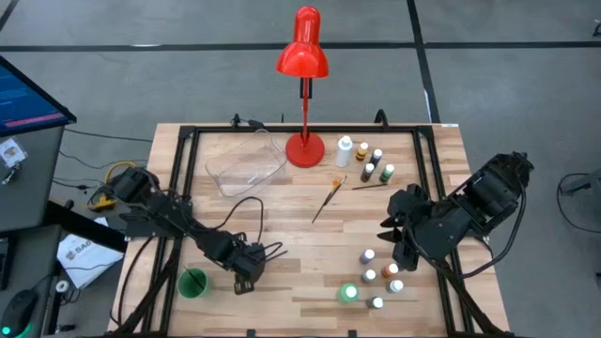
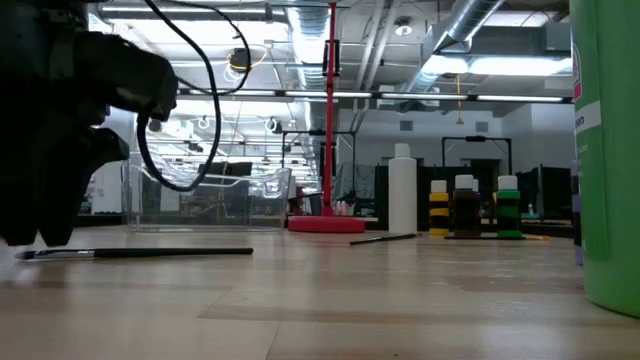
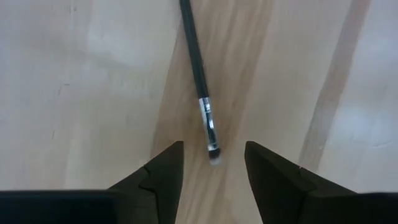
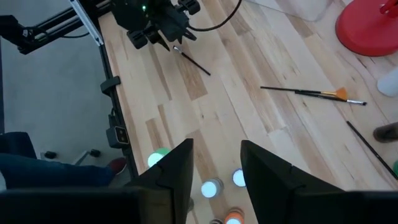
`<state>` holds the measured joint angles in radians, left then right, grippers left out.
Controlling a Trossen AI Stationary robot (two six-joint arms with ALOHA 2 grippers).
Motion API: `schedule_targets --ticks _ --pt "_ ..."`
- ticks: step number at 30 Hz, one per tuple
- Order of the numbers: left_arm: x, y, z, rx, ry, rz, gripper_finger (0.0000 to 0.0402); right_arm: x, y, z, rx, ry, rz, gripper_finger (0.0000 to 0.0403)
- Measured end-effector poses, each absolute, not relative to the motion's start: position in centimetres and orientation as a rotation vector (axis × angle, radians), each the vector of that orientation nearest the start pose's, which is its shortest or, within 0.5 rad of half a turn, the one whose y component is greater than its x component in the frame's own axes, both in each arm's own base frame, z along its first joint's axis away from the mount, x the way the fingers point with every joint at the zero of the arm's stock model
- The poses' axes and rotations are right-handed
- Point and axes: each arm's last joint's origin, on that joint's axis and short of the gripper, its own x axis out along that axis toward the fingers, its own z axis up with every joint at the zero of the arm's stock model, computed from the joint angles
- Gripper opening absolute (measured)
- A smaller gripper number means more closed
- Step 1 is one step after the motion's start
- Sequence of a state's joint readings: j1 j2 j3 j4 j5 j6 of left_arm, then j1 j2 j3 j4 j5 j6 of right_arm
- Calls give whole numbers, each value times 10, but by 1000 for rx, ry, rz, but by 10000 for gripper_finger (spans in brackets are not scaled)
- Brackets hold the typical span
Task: Pick & Place Paint Supplies
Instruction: Put the black brush into the green cup
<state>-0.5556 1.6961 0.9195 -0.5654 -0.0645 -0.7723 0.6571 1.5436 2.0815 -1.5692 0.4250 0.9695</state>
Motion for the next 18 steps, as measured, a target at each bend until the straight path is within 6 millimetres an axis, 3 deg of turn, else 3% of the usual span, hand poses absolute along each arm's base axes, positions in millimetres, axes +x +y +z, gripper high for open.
schedule_targets --ticks 8,12,18 --pt "251 -155 136 -233 1371 79 170 199 138 464 377 867 -221 128" --pt "250 -154 135 -209 1375 77 125 199 138 464 378 866 -221 128" --pt "248 -151 131 -202 1387 90 27 199 139 465 383 860 -217 128"
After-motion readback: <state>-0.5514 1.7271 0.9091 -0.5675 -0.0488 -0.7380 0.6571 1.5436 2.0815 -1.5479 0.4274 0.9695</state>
